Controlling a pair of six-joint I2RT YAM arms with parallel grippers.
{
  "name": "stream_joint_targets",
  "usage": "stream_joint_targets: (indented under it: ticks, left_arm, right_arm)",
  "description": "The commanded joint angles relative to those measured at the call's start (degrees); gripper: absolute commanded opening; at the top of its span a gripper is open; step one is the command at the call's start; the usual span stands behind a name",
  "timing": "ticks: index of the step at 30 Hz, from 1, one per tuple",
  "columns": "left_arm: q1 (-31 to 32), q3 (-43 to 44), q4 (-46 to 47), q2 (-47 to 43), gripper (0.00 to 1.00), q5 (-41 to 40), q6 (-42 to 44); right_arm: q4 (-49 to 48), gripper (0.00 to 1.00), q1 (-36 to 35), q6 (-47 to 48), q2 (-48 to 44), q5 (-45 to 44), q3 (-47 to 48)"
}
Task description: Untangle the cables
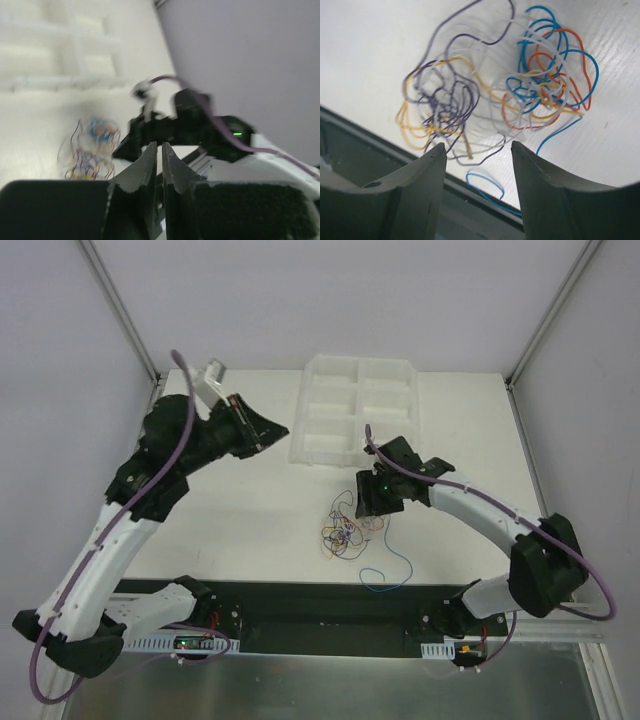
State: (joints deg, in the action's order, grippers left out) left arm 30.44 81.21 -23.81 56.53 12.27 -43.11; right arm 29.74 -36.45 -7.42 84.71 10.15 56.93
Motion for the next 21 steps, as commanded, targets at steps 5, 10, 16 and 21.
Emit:
stream_joint_targets:
  ticks: [5,10,16,21]
  left_arm:
    - [5.14,-11.33,-1.06,13.59,0.28,18.58,-2.33]
    - [13.5,-11.07,-1.06,22.72,0.43,18.4,-0.04]
    - [17.46,-10.73,-1.06,35.65,0.43,20.77,0.04]
    - [19.92,-8.53,-1.06,40.84,0.42,19.81,0.66]
  right_arm:
    - [2.88,0.59,7.52,5.22,-12.81,6.9,-7.08]
    - [-2.92,0.57,12.71,9.52,-11.41,10.14,-12.01]
    - [-8.99,0.53,15.88,12.34,-5.44,11.82,-13.6]
    - [-14.26,0.5,15.88,10.41,-0.25,9.54,-13.59]
